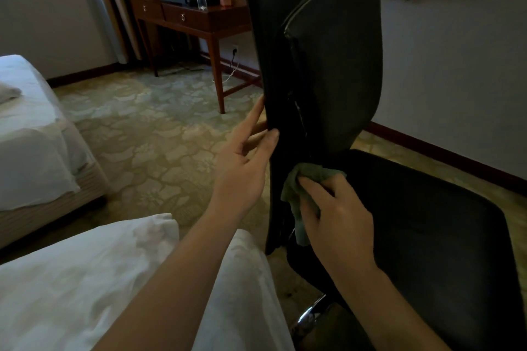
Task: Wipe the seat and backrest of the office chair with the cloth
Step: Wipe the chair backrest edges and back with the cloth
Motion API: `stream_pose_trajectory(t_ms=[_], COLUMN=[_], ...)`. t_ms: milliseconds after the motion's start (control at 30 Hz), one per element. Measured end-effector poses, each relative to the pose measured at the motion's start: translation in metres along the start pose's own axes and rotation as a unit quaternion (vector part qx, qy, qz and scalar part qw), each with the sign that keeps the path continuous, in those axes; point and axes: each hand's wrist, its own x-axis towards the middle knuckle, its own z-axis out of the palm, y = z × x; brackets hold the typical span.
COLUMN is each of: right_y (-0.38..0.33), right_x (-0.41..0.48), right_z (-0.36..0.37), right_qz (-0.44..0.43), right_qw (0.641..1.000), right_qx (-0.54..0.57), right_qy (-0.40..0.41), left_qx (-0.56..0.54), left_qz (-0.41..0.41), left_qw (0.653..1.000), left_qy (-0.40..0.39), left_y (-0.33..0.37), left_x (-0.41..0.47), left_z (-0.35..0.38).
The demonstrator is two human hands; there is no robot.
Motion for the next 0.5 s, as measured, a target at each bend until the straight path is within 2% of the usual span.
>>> stream_pose_trajectory(t_ms=[233,500], right_y=[-0.011,-0.032], right_x=[0.029,0.045], right_z=[-0.014,-0.008], right_qz=[-0.022,-0.018], right_qw=[0.998,0.999], right_qx=[0.015,-0.043], right_qy=[0.062,0.022], left_qx=[-0.023,-0.014], left_qz=[-0.007,0.000], left_qw=[0.999,0.998], left_qy=[0.041,0.054], left_y=[0.000,0.003], left_x=[0.003,0.002], left_z=[0.005,0.008])
